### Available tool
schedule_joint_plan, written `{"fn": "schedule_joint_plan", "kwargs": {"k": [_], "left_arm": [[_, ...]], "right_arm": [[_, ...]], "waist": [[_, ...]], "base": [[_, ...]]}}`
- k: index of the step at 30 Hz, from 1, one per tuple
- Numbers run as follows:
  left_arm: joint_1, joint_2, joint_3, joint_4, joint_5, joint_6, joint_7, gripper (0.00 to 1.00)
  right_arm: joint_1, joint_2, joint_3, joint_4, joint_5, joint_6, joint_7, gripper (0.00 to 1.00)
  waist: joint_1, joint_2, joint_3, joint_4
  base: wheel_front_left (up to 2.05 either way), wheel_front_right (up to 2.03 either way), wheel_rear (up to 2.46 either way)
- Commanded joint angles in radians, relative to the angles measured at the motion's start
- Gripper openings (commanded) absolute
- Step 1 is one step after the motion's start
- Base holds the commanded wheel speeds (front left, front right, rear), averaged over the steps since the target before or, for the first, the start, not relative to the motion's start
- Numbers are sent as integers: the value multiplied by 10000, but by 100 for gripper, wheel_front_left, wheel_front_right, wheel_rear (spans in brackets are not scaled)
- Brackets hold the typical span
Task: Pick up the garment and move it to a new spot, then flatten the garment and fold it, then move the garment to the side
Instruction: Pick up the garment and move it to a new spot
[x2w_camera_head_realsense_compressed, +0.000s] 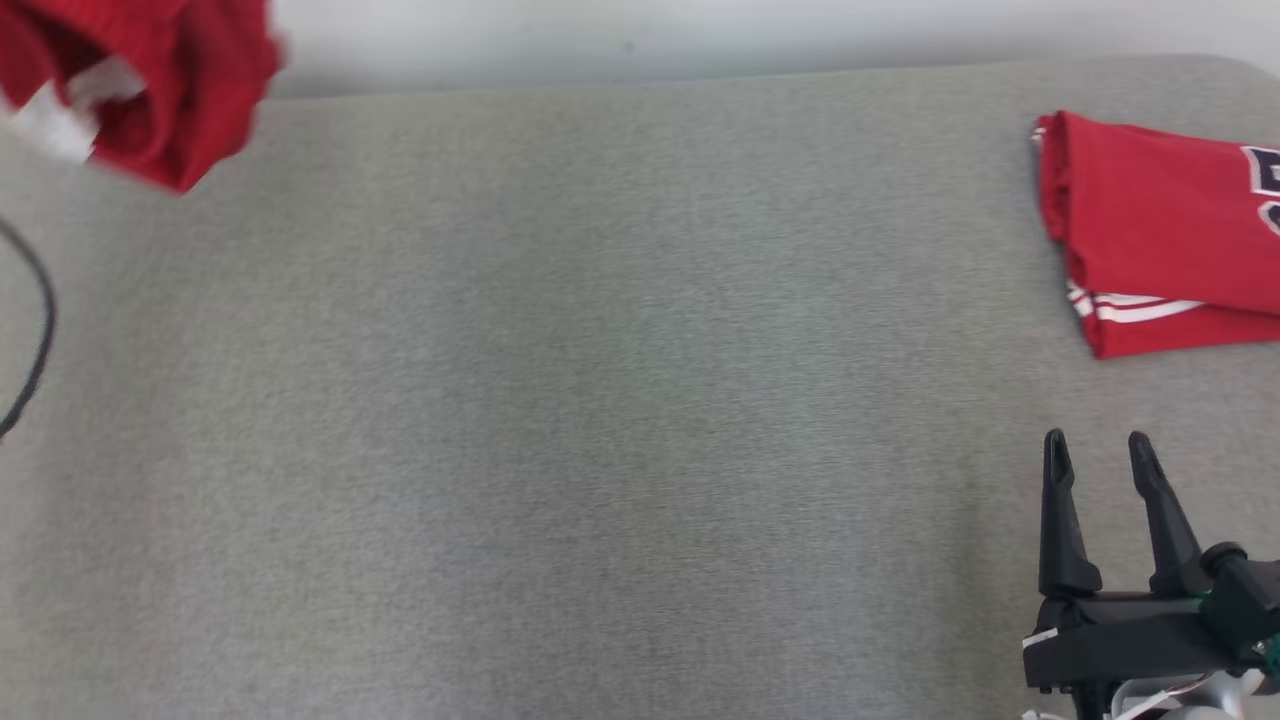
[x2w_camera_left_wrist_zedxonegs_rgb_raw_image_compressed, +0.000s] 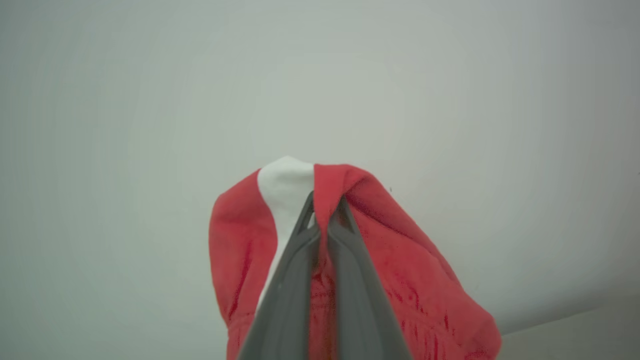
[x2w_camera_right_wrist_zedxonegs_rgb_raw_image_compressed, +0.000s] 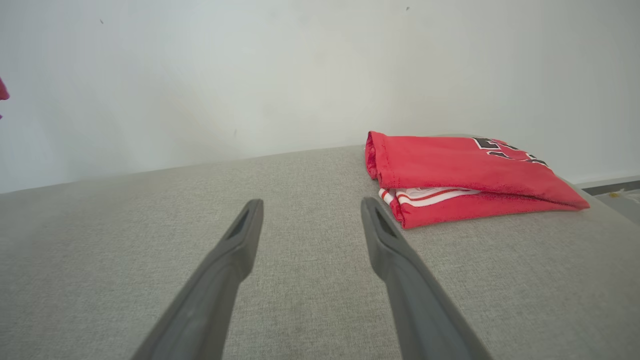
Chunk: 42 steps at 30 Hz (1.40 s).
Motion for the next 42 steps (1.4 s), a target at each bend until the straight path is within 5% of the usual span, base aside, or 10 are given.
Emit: {"fn": "schedule_joint_plan", "kwargs": {"k": [1, 19, 24, 33, 39, 40, 41, 42], "left_arm": [[-132, -103, -31, -131, -50, 20, 64, 0], [656, -3155, -2662, -3487, -133, 463, 1438, 0], [2075, -3167, -2801, -3400, -376, 725, 1178, 0], [4436, -2371, -2762, -1987, -203, 1156, 79, 0], [5097, -2166, -2762, -518, -314, 1022, -414, 0], [5141, -2165, -2805, -338, -254, 1005, -500, 36], [5163, -2207, -2846, -168, -209, 973, -599, 90], [5186, -2274, -2866, -15, -214, 948, -695, 100]], "right_arm": [[97, 11, 20, 54, 55, 7, -69, 100], [45, 11, 436, 1294, 626, 7, -796, 100], [120, 11, 330, 1250, 575, 7, -822, 100], [-127, 10, 357, 1250, 379, 7, -852, 100], [-194, 8, 335, 1305, 282, 7, -764, 100], [-194, 10, 338, 1312, 277, 7, -740, 100], [-189, 10, 343, 1321, 258, 7, -715, 100], [-186, 8, 354, 1318, 237, 7, -716, 100]], "waist": [[1, 0, -276, -332], [1, 0, -511, -2099], [1, 0, -435, -2107], [1, 0, -170, -1783], [1, 0, -256, -1522], [1, 0, -296, -1482], [1, 0, -350, -1435], [1, 0, -399, -1395]], "base": [[0, 0, 0], [0, 0, 0], [0, 0, 0], [0, 0, 0], [0, 0, 0], [0, 0, 0], [0, 0, 0], [0, 0, 0]]}}
